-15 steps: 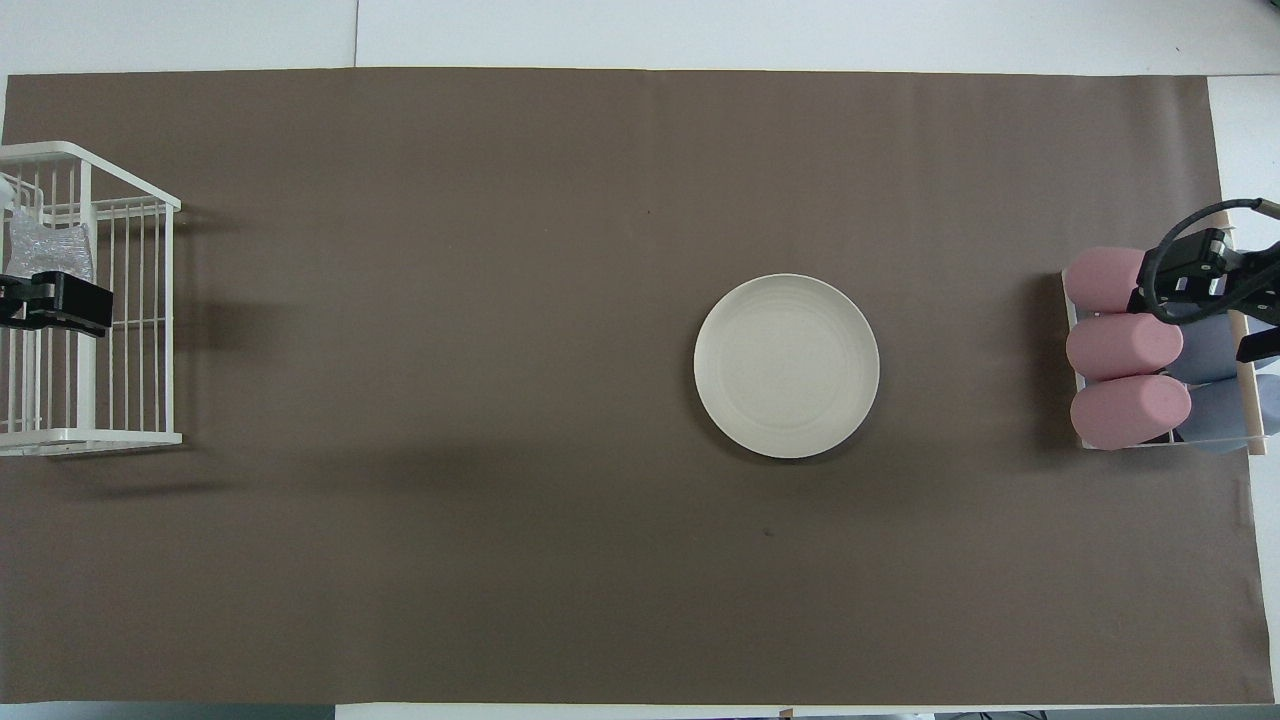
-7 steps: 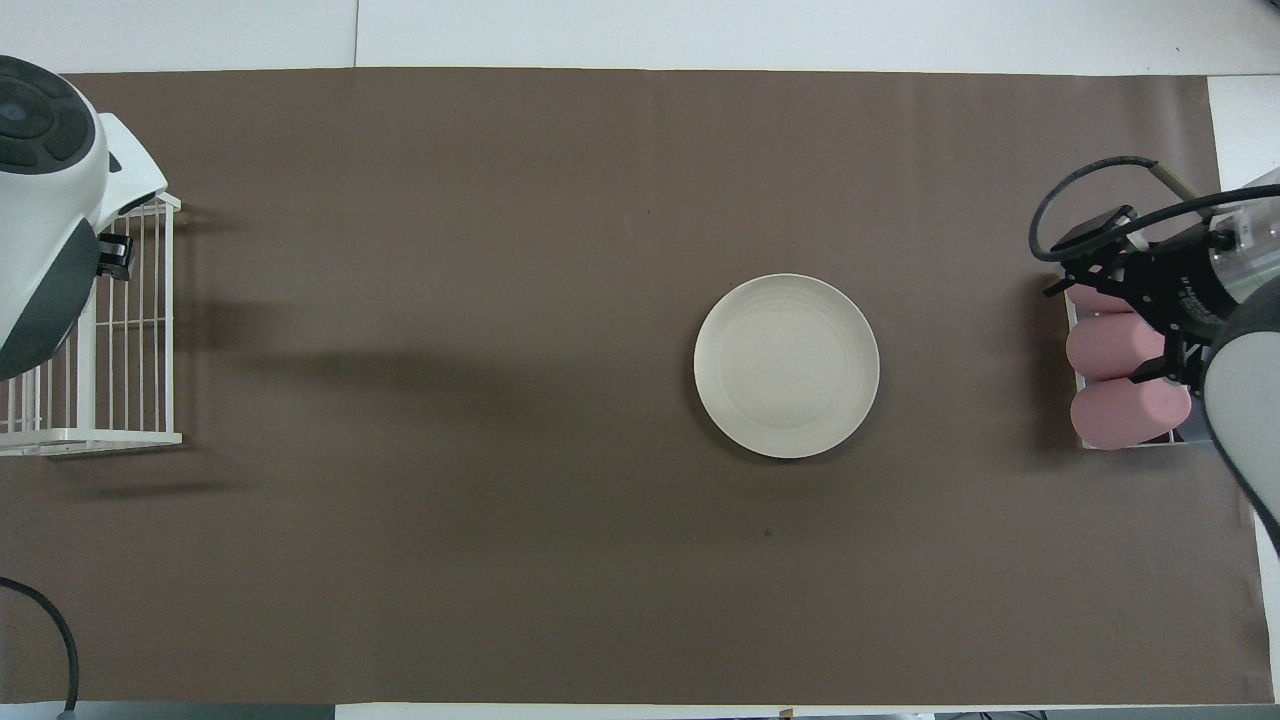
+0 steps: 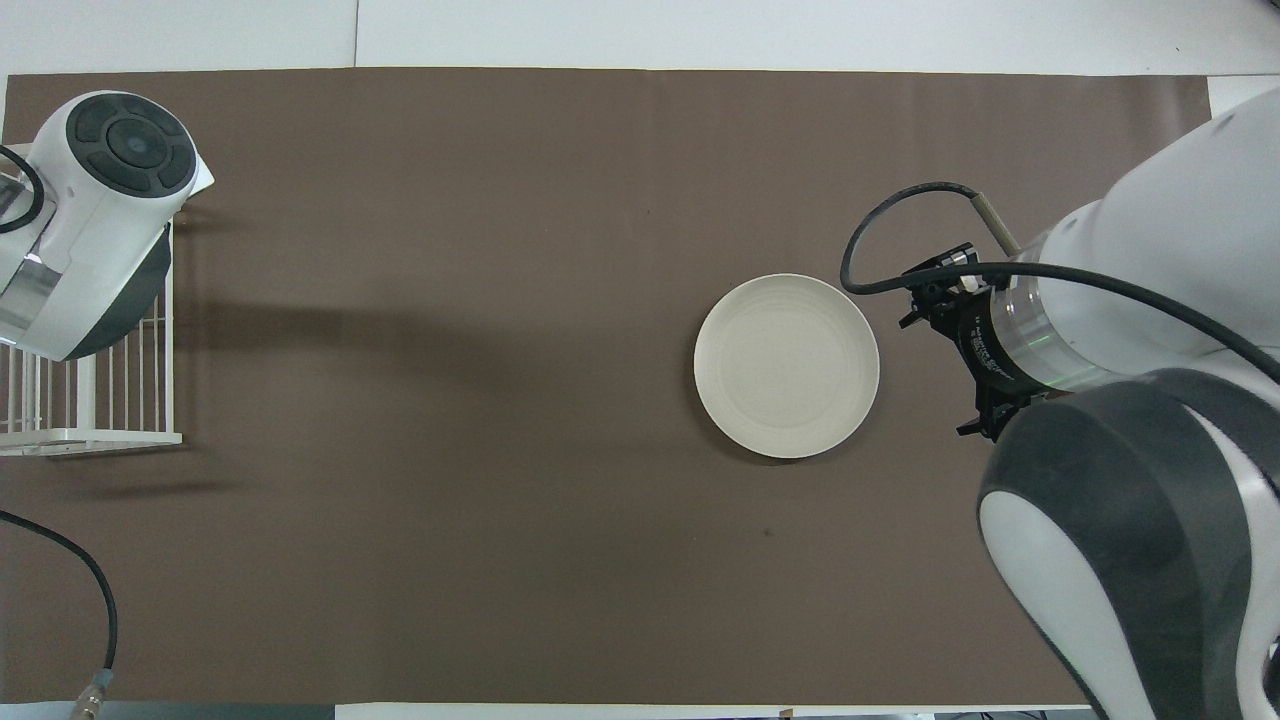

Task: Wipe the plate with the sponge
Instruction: 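Reach the right gripper to the white plate rim and grasp it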

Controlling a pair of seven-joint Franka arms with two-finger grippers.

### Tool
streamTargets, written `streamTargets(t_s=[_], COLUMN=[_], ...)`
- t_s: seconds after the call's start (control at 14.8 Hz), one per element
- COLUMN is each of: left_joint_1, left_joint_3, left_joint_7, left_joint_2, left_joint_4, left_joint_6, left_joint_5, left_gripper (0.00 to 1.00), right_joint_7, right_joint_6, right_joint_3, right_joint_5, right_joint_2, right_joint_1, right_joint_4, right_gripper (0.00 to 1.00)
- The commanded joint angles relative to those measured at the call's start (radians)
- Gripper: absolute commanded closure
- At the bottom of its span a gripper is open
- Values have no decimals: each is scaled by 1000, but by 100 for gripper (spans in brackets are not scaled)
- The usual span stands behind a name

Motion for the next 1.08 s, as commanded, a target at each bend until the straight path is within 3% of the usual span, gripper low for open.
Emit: streamTargets(t_s=[0.0,0.14,0.34,0.47,0.61,0.81,1.01], left_joint_1=[12,12,13,13,15,24,24], left_joint_3=[6,7,7,9,11,11,9], left_joint_7=[-66,-80,-141,-143,-146,-152,-149], left_joint_2=[-10,-12,-12,-13,-13,-13,-10], left_joint_4=[-54,-57,-54,-54,-57,-54,-48], left_joint_6=[52,41,40,40,41,43,44], left_joint_5=[33,34,34,34,34,34,34], left_gripper=[0,0,0,6,33,100,100], right_joint_7=[77,157,247,263,264,263,268], right_joint_6=[56,140,162,178,180,182,236], right_joint_3=[23,23,23,23,23,23,23], right_joint_5=[23,40,83,83,83,83,97], right_joint_2=[-30,-25,-34,-33,-33,-34,-39], right_joint_1=[-12,12,38,52,49,51,55], right_joint_4=[-42,-60,-86,-86,-86,-92,-111], right_gripper=[0,0,0,0,0,0,0])
